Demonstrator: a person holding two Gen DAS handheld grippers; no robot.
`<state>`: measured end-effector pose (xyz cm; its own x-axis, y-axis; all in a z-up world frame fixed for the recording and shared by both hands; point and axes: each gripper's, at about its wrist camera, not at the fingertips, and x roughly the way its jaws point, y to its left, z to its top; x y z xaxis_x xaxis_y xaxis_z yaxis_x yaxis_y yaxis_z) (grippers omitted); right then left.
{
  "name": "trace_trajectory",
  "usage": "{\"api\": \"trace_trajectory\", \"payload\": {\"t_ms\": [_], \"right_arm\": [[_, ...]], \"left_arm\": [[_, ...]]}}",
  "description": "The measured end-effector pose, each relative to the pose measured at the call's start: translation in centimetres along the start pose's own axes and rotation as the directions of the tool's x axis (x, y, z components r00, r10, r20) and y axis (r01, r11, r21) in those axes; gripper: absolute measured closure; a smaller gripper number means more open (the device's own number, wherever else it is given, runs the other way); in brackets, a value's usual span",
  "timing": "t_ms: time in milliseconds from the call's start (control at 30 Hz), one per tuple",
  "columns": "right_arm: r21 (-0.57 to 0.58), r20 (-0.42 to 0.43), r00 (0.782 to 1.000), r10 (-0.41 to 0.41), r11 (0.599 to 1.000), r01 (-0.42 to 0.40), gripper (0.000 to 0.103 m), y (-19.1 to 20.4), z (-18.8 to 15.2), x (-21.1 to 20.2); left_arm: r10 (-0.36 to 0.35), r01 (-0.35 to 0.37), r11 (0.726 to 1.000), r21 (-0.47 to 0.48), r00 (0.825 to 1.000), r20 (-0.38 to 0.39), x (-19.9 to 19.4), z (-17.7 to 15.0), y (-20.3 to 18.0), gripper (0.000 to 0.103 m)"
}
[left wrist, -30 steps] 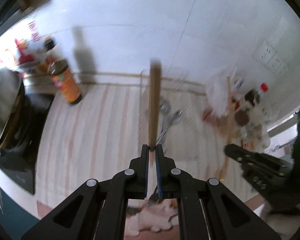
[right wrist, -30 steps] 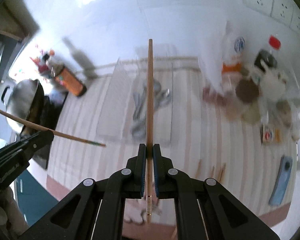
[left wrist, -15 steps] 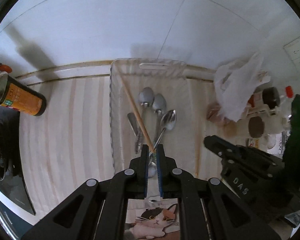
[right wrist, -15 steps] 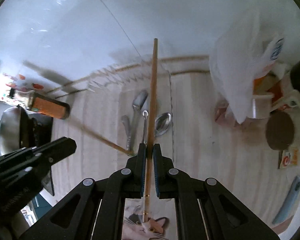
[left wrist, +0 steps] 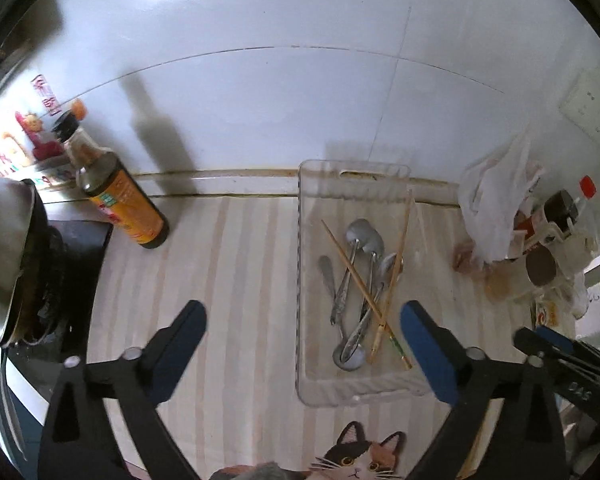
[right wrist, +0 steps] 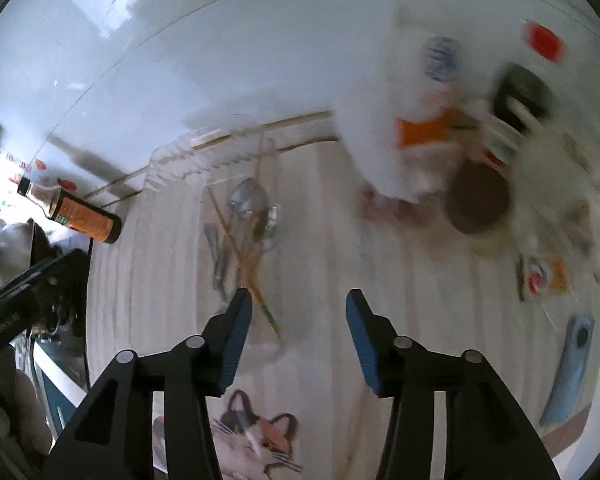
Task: Organize utensils
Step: 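Return both tools to the mat and grasp one chopstick each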
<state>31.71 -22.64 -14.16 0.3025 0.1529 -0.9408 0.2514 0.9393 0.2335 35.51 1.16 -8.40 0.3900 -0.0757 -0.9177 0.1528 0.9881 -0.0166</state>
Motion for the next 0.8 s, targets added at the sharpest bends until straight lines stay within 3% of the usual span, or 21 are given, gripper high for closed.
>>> {"api": "trace_trajectory", "payload": {"t_ms": [167,267,367,400,467,567,667,733,800], "right_arm": [[0.089,0.021,0.999,-0.038,0.995,0.036,0.044,-5.1,-4.8,-1.1],[0.132,0.003,0.997,-0.079,0.988,0.078,0.044,-7.8,-7.7,-1.1],[0.178,-0.036,0.994,-0.104,0.978,0.109,0.045,-10.2,-10.6,-0.7],[0.198,-0.058,0.992,-0.111,0.973,0.121,0.047,-11.2,-11.8,-0.5],[0.228,-0.09,0.989,-0.116,0.964,0.134,0.069,-12.6,-13.6,-0.1],[0.263,-0.129,0.985,-0.118,0.953,0.149,0.074,-14.3,-15.9,0.5],[0.287,-0.15,0.98,-0.13,0.943,0.169,0.074,-15.8,-17.5,1.0],[0.303,-0.155,0.978,-0.14,0.935,0.182,0.074,-16.6,-18.2,1.1],[0.321,-0.152,0.978,-0.141,0.929,0.184,0.074,-17.2,-18.6,1.0]], "left_arm": [[0.051,-0.051,0.997,0.05,0.999,0.001,0.0,-4.1,-2.2,0.0],[0.103,-0.1,0.993,0.07,0.994,-0.039,0.8,-6.7,-4.2,0.0],[0.081,-0.071,0.991,0.113,0.993,-0.087,2.1,-9.4,-6.8,0.0],[0.06,-0.046,0.992,0.122,0.992,-0.112,2.5,-10.2,-7.5,0.0],[0.005,0.024,0.988,0.152,0.983,-0.184,4.0,-12.1,-9.9,0.002],[-0.051,0.114,0.974,0.194,0.952,-0.301,6.6,-14.9,-13.6,0.012],[-0.052,0.149,0.962,0.229,0.922,-0.383,8.9,-17.3,-16.7,0.027],[-0.021,0.144,0.951,0.275,0.914,-0.405,10.1,-18.6,-18.5,0.035],[0.011,0.129,0.942,0.311,0.911,-0.411,10.9,-19.3,-19.3,0.056]]}}
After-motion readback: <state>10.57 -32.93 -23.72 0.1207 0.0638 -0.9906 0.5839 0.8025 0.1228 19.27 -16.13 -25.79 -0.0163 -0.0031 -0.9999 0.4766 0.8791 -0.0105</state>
